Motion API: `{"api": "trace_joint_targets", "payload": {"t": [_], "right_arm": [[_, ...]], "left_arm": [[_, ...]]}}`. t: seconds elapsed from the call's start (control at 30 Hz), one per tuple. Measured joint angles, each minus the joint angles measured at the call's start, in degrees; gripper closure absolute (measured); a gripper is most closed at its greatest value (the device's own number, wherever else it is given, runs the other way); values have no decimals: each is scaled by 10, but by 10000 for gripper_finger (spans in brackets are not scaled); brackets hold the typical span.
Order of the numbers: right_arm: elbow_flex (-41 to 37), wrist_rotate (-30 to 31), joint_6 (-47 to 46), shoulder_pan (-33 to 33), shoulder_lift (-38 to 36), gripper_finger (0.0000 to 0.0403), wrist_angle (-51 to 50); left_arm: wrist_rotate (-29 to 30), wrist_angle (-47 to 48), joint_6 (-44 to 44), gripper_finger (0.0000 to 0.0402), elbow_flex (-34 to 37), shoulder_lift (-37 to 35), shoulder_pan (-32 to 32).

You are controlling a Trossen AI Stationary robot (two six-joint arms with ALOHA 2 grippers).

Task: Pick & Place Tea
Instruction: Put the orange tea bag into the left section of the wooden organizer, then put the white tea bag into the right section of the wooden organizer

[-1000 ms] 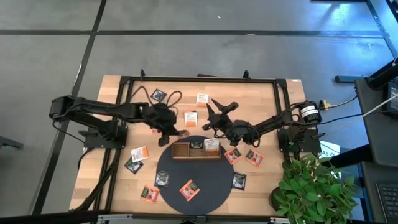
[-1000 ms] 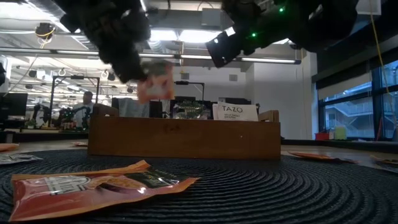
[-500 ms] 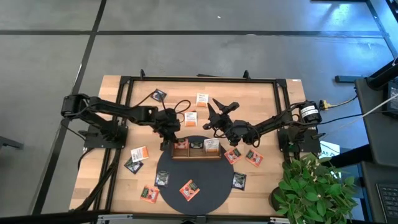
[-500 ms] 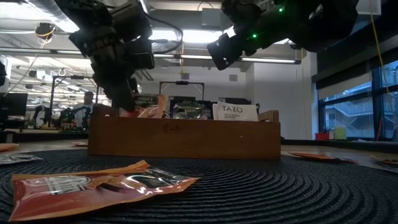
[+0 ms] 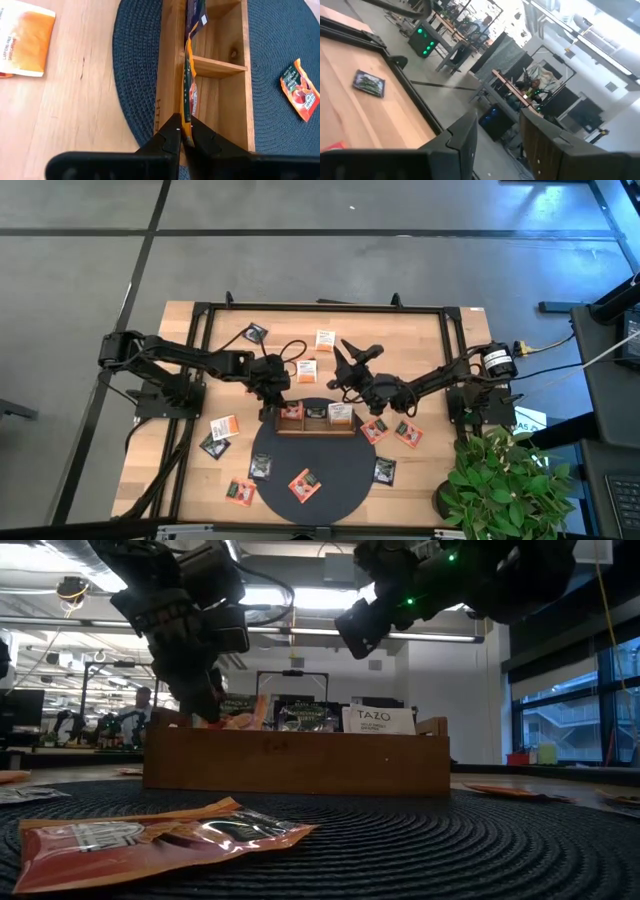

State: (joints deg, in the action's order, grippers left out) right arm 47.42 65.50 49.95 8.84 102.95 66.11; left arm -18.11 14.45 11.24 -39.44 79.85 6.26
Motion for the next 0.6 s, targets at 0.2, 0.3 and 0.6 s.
{"api": "trace_joint_targets", "payload": {"t": [0.2, 0.3, 0.6], "right_arm": [[0, 10, -3, 0, 0, 257, 0], [0, 11, -4, 0, 0, 257, 0], [0, 24, -36, -4, 0, 257, 1]], "left_arm": [[1, -3, 12, 380, 0, -3, 0], [5, -1, 15, 365, 0, -8, 0], [5, 0, 17, 320, 0, -42, 5]]}}
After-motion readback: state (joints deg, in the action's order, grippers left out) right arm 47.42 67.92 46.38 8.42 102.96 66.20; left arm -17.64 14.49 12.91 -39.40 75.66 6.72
